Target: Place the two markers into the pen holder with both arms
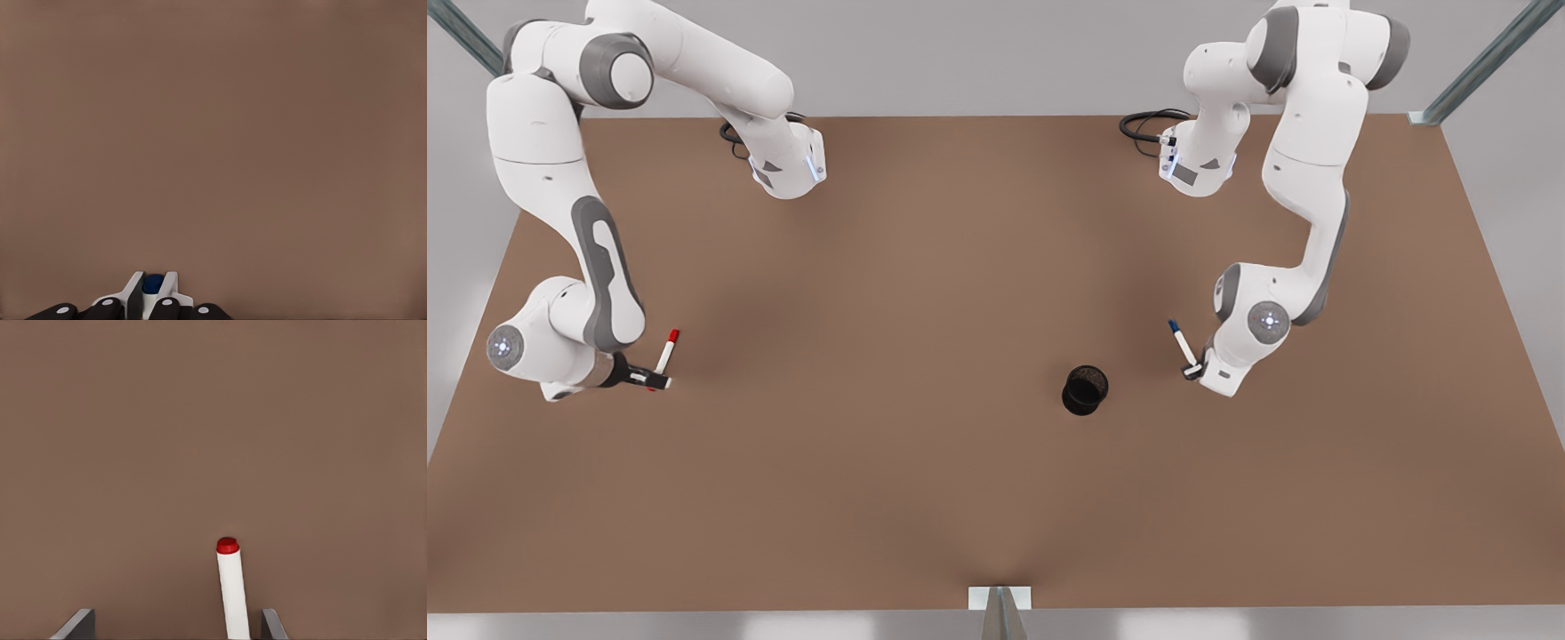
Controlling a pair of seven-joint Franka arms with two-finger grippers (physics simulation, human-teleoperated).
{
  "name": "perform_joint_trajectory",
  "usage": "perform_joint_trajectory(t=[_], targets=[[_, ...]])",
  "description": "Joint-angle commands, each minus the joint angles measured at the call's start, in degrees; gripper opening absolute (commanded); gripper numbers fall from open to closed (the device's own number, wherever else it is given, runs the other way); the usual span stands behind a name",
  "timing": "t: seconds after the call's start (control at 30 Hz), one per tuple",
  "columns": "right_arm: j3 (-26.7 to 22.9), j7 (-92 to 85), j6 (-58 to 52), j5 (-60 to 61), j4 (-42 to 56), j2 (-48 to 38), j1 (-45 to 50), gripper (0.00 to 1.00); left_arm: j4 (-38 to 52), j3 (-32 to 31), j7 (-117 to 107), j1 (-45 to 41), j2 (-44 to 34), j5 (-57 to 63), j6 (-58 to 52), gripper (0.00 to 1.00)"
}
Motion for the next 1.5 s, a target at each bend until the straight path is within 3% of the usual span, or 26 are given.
perform_joint_trajectory(t=[0.0, 0.1, 0.23, 0.37, 0.47, 0.6, 0.67, 0.73, 0.83, 1.03, 1.17, 1.3, 1.47], targets=[[0.01, -5.78, 2.9, -1.5, 0.02, 0.6, -0.39, 0.91, 1.61, -0.02, 1.35, 0.01, -1.09, -0.51, -6.13, 0.21], [-0.08, -5.87, 4.04, -4.31, 0.02, 2.79, -1.1, 0.82, 10.13, -0.11, 1.71, -0.78, -4.34, -0.51, -20.63, 0.21], [-0.08, -5.96, 4.13, -5.98, -0.07, 3.59, -1.54, 0.71, 27.89, -0.46, 0.48, -3.42, -4.78, -0.59, -44.19, 0.21], [-0.08, -5.78, 5.8, -8.35, -1.91, 3.94, -1.54, 0.64, 36.42, -0.46, -8.22, -10.8, -4.52, -0.86, -50.79, 0.21], [-0.08, -5.78, 7.29, -8.44, -3.41, 3.59, -1.97, 0.59, 40.73, -0.55, -11.21, -15.9, -4.17, -2.35, -46.75, 0.21], [-0.08, -5.78, 7.82, -9.67, -3.58, 3.41, -2.24, 0.48, 38.88, -0.46, -11.21, -18.62, -4.43, -2.53, -35.33, 0.21], [0.01, -5.78, 7.82, -9.67, -3.58, 3.41, -2.24, 0.39, 29.92, -0.46, -9.2, -18.97, -9.0, -2.35, -22.24, 0.21], [0.01, -5.78, 7.82, -9.67, -3.58, 3.41, -2.24, 0.29, 28.69, -0.73, 3.36, -18.54, -9.35, -11.74, -20.03, 0.21], [0.01, -5.6, 7.65, -9.67, -3.58, 3.24, -2.24, 0.25, 28.69, -0.64, 20.14, -18.53, -8.92, -21.59, -18.28, 0.21], [0.1, -5.6, 7.56, -9.67, -3.41, 2.8, -2.24, 0.24, 28.69, -0.46, 70.95, -16.6, -8.39, -33.55, -14.84, 0.21], [0.18, -5.6, 7.3, -9.67, -3.32, 2.45, -2.15, 0.22, 28.33, -0.46, 91.0, -14.14, -8.39, -34.87, -14.93, 0.21], [6.77, -3.23, 3.51, -9.23, -1.83, -6.87, -2.15, 0.21, 28.16, -0.37, 101.89, -13.44, -7.25, -36.45, -13.09, 0.21], [14.59, -1.39, -9.22, -4.58, 11.18, -8.37, -1.97, 0.21, 24.38, -0.37, 113.59, -13.44, -4.87, -44.89, -6.93, 0.21]])
